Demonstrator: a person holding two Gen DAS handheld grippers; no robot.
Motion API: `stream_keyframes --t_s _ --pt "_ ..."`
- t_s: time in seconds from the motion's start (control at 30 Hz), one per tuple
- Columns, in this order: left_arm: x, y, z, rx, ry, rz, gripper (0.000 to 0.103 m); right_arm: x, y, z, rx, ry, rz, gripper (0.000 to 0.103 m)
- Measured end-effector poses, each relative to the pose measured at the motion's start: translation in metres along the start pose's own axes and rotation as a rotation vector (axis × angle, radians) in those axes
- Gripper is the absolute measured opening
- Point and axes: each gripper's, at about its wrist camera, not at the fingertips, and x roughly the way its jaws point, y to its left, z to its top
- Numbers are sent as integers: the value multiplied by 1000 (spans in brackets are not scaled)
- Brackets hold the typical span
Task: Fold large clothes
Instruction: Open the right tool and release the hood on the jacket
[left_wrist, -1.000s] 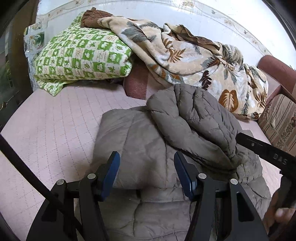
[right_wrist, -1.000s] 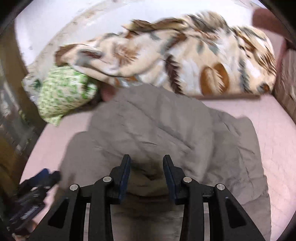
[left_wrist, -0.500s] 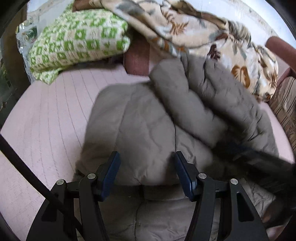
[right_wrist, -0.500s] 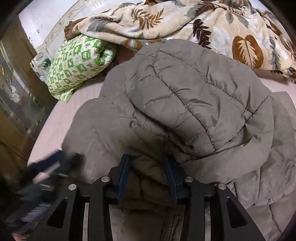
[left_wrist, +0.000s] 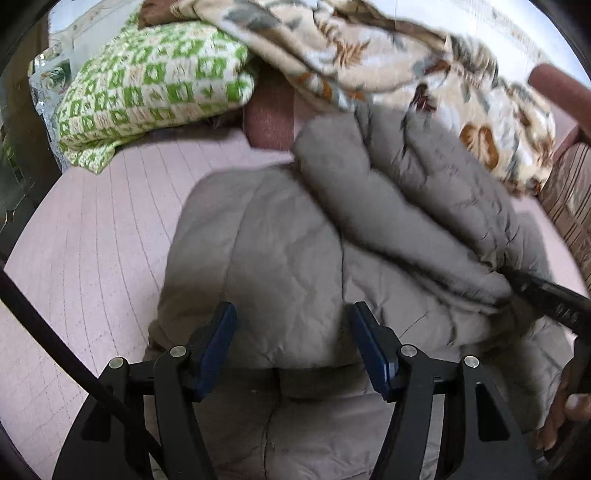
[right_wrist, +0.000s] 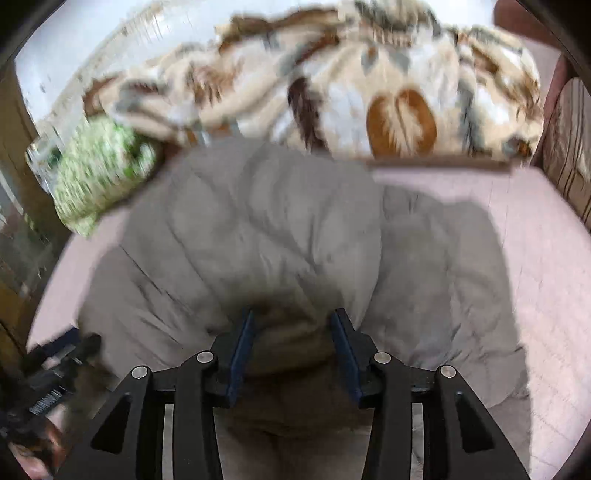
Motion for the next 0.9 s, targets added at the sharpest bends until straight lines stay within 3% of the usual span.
stream_keyframes --t_s 0.13,0.3,0.5,0.73,0.9 --pt "-6 -2 -2 10 -5 4 67 14 1 -7 -23 37 -4 47" --pt "-43 -4 -2 10 -79 -24 67 -38 4 -7 2 -17 45 51" --pt "-83 -14 -19 43 -118 -43 67 -95 8 -44 1 -24 80 59" --pt "-121 -29 -81 132 -129 -27 70 -140 11 -110 -30 -10 72 63" --pt "-125 -24 -135 134 -43 -34 70 -157 3 -151 -14 2 59 68"
